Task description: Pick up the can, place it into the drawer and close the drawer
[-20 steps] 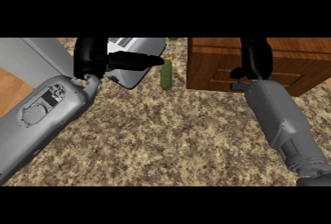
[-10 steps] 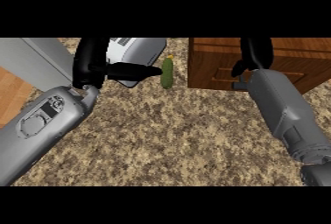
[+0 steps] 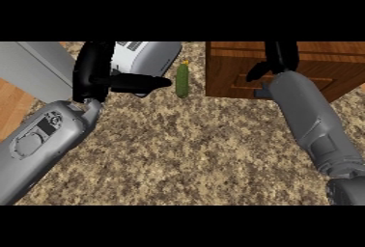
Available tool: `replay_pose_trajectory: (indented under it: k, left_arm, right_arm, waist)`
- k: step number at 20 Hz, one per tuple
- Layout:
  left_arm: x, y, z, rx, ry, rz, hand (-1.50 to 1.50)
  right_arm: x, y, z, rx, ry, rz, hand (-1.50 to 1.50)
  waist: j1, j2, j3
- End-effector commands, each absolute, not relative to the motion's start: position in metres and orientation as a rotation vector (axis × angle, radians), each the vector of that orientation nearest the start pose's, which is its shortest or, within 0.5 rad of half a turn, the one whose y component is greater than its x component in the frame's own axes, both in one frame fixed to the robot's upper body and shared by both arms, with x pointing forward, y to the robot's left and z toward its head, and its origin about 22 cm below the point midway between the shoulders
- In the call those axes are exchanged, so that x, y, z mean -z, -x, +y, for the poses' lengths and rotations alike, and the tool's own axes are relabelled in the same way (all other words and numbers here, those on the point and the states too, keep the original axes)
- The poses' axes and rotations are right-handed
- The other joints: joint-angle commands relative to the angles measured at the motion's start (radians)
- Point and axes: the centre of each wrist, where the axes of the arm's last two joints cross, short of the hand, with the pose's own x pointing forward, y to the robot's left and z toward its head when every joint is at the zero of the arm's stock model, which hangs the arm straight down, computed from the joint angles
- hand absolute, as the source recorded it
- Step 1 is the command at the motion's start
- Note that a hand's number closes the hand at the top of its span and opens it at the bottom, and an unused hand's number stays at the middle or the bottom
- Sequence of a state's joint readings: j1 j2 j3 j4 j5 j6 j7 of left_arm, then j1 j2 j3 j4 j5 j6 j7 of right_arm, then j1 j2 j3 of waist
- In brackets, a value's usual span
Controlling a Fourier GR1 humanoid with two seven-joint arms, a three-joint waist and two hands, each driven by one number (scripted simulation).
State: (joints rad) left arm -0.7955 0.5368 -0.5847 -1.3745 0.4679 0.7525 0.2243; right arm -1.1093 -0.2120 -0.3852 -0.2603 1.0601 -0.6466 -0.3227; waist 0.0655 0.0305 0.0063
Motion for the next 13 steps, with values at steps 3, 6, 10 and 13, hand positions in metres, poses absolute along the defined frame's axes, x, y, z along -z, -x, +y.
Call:
replay_pose_trajectory:
  k: [3,6,10,13]
  left_arm:
    - [-0.148,-0.350,0.174,0.071,-0.240,-1.706,-1.50]
    - [-0.140,-0.341,0.180,0.056,-0.255,-1.699,-1.50]
    - [-0.138,-0.335,0.179,0.071,-0.230,-1.708,-1.50]
    - [-0.141,-0.338,0.178,0.037,-0.245,-1.712,-1.50]
  right_arm:
    - [-0.117,-0.469,-0.172,-0.412,0.891,-1.947,-1.50]
    - [-0.107,-0.466,-0.169,-0.271,0.761,-1.947,-1.50]
    - [-0.123,-0.472,-0.171,-0.197,0.638,-1.936,-1.50]
    - [-0.128,-0.473,-0.169,-0.173,0.624,-1.952,-1.50]
  waist:
    - [0.006,-0.011,-0.003]
    - [0.003,-0.023,-0.003]
    - [-0.007,-0.021,-0.005]
    - [-0.017,-0.017,-0.005]
